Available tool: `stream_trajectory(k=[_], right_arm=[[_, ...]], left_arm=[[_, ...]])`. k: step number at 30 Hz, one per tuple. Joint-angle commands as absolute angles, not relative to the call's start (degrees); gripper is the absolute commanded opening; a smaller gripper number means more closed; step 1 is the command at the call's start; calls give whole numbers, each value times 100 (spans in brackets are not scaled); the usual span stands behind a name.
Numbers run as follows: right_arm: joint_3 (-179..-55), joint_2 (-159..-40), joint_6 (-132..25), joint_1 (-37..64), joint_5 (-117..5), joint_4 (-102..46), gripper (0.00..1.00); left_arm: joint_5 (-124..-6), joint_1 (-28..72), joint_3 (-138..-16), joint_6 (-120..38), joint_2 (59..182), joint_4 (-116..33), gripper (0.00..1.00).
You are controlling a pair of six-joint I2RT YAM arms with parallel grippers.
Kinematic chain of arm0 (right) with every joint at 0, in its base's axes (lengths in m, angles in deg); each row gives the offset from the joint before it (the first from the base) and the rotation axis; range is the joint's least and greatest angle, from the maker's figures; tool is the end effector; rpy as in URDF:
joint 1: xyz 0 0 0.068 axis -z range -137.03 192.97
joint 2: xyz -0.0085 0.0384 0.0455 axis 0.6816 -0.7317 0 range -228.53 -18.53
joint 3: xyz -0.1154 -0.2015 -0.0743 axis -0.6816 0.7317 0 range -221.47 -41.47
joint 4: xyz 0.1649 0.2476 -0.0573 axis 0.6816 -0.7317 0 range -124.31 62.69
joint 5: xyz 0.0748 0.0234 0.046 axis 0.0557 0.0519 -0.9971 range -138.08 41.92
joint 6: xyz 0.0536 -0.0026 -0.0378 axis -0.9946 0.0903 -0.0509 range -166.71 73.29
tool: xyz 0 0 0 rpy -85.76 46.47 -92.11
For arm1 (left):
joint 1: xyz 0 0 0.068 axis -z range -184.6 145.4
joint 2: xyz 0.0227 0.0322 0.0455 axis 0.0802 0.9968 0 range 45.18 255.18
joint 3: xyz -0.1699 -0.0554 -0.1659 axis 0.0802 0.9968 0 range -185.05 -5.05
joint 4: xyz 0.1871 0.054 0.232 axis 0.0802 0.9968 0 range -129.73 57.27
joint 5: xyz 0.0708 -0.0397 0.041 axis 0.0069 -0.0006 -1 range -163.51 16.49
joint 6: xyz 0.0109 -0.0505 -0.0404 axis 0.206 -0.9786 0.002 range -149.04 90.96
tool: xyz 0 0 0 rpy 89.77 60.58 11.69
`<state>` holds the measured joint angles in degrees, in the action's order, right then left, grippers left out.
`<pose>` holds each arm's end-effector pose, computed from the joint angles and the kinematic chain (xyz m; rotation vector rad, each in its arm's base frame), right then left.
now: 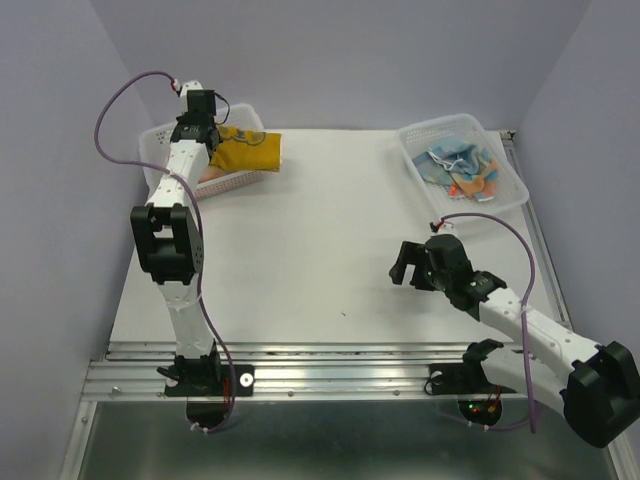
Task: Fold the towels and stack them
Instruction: Neatly place the folded towel into the bin
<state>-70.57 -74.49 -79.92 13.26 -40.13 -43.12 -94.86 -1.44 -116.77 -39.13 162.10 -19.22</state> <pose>0.2344 0.1255 0.1456 0.1427 2.3358 0.3965 0.5293 -0.0104 0.3026 -0.3538 1.9623 0.2272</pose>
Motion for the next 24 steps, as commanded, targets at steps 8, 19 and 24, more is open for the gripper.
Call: stream_trajectory(k=[8,19,24], right_arm=[[-7495,-7636,-7958,1300,-4008,-4199,100],[-7539,-7724,-7949,1291,-4043,-4172,100],[-7557,-7785,-7949,1300,-4034,-4164,100]], left_arm=[[-9320,-741,-10841,-4381,15715,-2646,0],[-9557,-1057,-10243,-4583,15469,-2971,0],[-9584,-1119,-10173,-4627,15469,-2927,0]])
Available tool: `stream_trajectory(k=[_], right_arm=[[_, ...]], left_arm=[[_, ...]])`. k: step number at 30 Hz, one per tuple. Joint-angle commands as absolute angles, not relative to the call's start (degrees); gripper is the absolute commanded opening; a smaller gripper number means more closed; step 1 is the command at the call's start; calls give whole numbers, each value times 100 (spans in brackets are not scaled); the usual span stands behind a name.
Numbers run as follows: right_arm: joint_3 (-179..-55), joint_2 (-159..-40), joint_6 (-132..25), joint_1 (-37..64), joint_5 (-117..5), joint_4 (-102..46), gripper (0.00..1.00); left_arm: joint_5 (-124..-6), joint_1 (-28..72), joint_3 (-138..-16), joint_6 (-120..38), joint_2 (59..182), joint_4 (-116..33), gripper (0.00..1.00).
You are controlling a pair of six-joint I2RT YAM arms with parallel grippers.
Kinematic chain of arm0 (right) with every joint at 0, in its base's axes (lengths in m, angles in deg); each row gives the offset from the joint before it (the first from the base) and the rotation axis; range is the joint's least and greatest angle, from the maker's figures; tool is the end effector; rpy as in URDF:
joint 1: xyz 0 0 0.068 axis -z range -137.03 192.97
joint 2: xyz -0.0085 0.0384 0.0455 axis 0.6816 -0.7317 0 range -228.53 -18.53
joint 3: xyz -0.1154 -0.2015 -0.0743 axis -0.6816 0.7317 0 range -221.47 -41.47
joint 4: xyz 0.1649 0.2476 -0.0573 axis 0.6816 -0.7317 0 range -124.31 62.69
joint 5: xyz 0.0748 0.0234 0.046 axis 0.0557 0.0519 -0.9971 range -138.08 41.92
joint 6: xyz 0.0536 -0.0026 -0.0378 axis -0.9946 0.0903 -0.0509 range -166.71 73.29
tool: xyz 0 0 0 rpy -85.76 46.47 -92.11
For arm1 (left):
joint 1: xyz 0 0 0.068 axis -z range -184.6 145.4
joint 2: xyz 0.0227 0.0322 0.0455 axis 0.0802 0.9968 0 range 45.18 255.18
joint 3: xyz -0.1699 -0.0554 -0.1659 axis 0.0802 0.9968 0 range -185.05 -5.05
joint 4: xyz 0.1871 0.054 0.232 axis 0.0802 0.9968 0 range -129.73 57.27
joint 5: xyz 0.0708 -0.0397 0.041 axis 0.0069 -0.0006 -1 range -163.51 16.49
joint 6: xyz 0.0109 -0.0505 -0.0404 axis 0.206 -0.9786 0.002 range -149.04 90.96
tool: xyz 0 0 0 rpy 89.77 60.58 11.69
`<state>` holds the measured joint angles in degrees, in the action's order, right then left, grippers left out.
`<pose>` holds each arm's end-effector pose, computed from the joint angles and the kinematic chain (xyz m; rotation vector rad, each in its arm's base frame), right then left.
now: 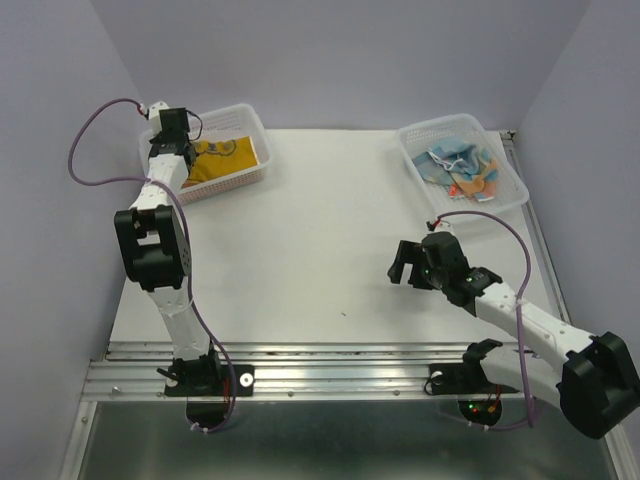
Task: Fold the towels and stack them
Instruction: Neatly place the folded towel into the bin, then grab crumpled towel
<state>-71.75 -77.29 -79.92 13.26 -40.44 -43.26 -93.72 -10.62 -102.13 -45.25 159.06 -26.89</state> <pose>0.2384 0.1281 0.1409 0.1389 2.3665 0.3846 0.5103 0.0717 0.2407 -0.6044 1.9730 0.2583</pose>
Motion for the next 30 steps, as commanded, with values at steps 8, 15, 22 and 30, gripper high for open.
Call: stream_trajectory(k=[8,15,22,30], right_arm=[[-7706,-7856,-7896,1300,-3956,-4207,100],[-8172,-7777,-7888,1300,-3605,-4322,100],[-9339,-8152,-8117,1501,-2708,-4875,100],[-11149,-10155,-7581,3505,-3067,-4902,100]], left_arm=[[-9592,-1172,-10884,-5012,15891,-1874,26],[-9698,-1181,-10631,-5268,15250,-1750,99],[-8856,-1172,-9928,-5541,14065,-1959,99],[-8020,-208,-7242,-5892,12218,-3383,99]])
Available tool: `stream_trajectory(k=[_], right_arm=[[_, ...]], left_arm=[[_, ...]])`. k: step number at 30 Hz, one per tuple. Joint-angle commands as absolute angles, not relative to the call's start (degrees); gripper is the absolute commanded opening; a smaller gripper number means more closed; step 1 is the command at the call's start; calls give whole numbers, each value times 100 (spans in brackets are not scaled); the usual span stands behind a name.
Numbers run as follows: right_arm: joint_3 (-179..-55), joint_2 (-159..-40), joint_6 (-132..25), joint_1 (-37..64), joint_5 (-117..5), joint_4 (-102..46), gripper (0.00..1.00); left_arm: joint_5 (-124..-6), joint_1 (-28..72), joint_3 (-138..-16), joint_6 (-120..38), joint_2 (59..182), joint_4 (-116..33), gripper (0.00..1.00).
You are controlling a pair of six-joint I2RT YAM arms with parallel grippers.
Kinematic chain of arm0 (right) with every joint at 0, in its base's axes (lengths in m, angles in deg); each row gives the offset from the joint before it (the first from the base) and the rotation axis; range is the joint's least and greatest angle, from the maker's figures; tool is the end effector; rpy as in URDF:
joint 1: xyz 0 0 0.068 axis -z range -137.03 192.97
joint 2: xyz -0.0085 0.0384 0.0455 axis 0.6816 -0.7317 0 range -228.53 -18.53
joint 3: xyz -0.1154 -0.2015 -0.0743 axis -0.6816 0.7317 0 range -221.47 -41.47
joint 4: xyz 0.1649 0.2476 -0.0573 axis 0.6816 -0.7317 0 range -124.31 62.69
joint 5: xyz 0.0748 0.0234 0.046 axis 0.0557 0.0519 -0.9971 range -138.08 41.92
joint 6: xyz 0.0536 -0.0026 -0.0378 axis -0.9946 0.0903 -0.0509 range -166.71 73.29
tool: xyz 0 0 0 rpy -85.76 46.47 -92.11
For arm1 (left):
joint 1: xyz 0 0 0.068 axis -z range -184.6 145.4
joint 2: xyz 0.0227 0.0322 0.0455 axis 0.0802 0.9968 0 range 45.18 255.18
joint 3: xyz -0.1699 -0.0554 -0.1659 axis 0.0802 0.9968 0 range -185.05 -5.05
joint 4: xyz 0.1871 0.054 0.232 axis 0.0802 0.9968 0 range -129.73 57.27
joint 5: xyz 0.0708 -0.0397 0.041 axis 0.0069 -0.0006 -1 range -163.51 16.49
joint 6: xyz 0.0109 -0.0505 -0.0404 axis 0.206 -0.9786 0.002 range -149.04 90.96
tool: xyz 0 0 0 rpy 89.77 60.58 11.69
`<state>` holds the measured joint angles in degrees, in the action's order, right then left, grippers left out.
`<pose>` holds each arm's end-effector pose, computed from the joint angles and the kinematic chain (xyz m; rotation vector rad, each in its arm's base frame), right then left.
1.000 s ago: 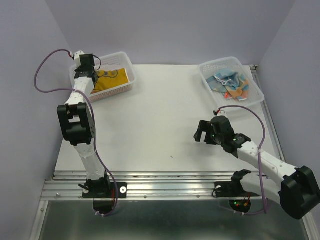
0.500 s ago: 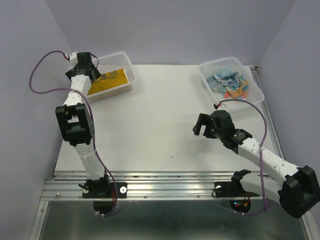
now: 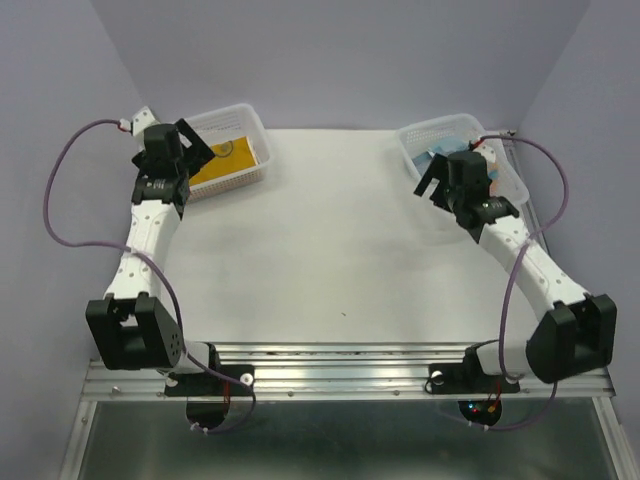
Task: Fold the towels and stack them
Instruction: Grab crumpled towel
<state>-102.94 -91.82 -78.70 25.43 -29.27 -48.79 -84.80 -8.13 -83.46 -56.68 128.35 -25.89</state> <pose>0.3391 0.0897 0.2696 0.4532 2.0725 0.1599 0.4018 0.0349 0.3418 -0.6356 1.7802 -0.1007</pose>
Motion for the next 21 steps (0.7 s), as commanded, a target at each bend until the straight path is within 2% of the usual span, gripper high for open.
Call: stream_trajectory(k=[1,8,11,15,18,19,21], right_arm=[[-11378,-10419,-7511,3602,-3033,-4911,100],[-14153,-13153,-7484,4183,-2646,-5324,100],[-15408,-14266,-7466,4235,-2514,-5533,100],[-16781,-15491,-7624,4262,-2032,-6182,97],[-16813,-15704,-7685,4262,-1803,-6221,72],[-16673,-15643,-7720,4253,-1732,-6116,52],[-16348,-15468,-7686,4262,-1591,-5703,30]], left_arm=[[-8011,169,-7020,-5884,12086,-3654,99],[-7484,1288,-5876,-5831,11777,-4491,99],[-7167,1421,-5700,-5700,11839,-4676,99],[-7630,1421,-5629,-5708,11848,-4633,99],[-7843,1421,-5664,-5655,11874,-4510,99],[-7896,1421,-5681,-5646,11883,-4483,99],[-7984,1421,-5690,-5646,11865,-4457,99]])
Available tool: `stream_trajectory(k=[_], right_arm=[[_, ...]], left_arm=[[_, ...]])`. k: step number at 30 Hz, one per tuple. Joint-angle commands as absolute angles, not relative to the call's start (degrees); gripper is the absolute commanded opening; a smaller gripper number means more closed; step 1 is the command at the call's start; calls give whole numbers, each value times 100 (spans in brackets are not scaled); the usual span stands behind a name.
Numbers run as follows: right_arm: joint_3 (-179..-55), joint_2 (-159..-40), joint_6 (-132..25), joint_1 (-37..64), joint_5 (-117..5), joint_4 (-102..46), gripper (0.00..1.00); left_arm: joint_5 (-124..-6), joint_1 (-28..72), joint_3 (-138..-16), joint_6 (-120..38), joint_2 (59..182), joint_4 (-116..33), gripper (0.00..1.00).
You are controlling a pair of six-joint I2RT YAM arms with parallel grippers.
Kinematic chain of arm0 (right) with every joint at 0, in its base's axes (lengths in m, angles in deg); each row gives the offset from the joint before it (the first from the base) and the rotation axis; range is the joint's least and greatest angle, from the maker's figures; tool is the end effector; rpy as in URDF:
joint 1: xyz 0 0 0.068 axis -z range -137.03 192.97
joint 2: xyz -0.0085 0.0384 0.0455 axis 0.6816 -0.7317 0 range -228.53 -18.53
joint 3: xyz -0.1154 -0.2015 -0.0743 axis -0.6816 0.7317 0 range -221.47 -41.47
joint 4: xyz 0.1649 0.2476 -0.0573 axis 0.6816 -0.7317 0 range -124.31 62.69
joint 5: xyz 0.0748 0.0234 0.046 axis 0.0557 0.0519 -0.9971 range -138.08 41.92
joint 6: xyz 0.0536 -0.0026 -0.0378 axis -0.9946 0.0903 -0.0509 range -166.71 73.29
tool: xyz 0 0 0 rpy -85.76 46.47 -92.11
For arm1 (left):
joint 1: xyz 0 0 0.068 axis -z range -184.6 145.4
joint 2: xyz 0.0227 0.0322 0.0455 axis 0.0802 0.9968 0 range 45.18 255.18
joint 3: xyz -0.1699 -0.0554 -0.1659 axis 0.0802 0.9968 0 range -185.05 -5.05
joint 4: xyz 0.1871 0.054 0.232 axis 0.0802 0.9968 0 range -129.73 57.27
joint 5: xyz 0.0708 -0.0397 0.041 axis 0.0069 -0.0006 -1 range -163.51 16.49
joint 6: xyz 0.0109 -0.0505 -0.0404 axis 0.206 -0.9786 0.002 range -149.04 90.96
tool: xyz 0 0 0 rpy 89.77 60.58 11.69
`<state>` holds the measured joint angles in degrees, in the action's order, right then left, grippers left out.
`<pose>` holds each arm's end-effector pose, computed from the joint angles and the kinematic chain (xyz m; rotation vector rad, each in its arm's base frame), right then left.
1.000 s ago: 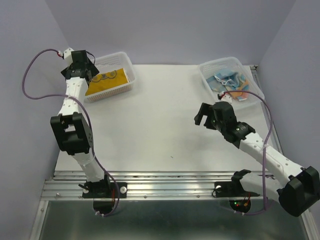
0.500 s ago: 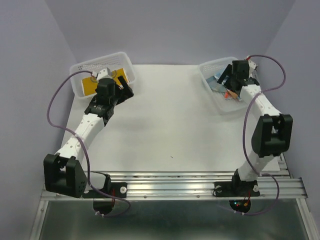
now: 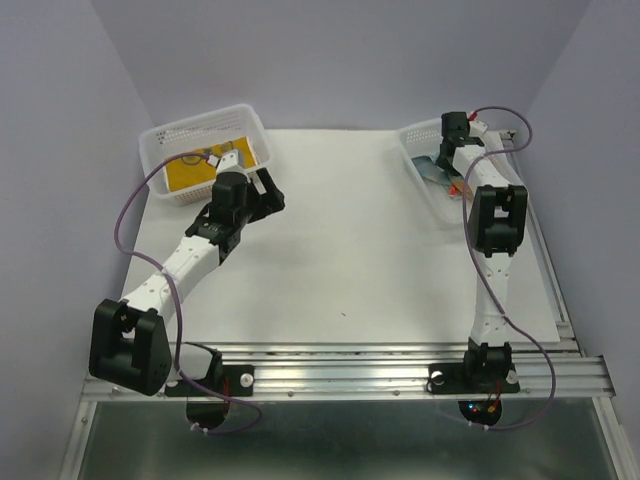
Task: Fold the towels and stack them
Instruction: Grab crumpled towel, then move the towel to the center of the board
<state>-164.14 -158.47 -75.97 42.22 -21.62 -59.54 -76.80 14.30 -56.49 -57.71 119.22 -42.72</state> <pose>0.5709 -0.0155 0.1442 0.7700 2.2094 -0.3066 0.3450 -0.1150 0.2406 -0.2049 1.9342 -0.5020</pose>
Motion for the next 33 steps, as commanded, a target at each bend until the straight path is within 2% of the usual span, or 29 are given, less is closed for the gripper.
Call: stream_trajectory(k=[1,2,5,11,17,19,23,25,26,27,28,29,33], right_arm=[[-16129,-15276,-7660,4262,-1530,-5597,19],[-16005,-15169,-7590,4262,-1547,-5483,1],[-15636,-14572,-7265,4262,-1827,-5132,1],[-15239,-13001,-6623,4034,-2337,-4963,1],[-15063,-11795,-6158,3218,-3163,-5639,1],[-15002,-11408,-6025,2612,-3313,-5737,1],[-14083,-10801,-6156,1724,-3438,-5965,5],[-13597,-10407,-6481,1389,-3261,-6027,11],[-13325,-10309,-6542,1318,-3330,-6071,19],[-12957,-10256,-6708,1283,-3392,-6280,47],[-12719,-10194,-6771,1256,-3445,-6360,68],[-12290,-10054,-6850,1256,-3402,-6387,100],[-11382,-9579,-7210,1256,-3287,-6142,100]], left_arm=[[-8115,1430,-5734,-5603,11830,-4378,99],[-8194,1421,-5752,-5602,11795,-4325,99],[-8380,1421,-5770,-5646,11585,-4193,99],[-7941,1430,-5577,-5865,11102,-4237,99],[-7501,1430,-5181,-6156,10557,-4237,99],[-7466,1430,-5015,-6252,10355,-4193,99],[-7764,1430,-4821,-6498,9802,-3808,99],[-7975,1430,-4829,-6647,9669,-3431,99],[-8045,1430,-4829,-6709,9564,-3298,99],[-8107,1430,-4838,-6779,9519,-3183,99],[-8168,1430,-4794,-6806,9466,-3043,99],[-8178,1430,-4777,-6885,9396,-2972,99],[-8256,1430,-4505,-7114,9281,-2743,99]])
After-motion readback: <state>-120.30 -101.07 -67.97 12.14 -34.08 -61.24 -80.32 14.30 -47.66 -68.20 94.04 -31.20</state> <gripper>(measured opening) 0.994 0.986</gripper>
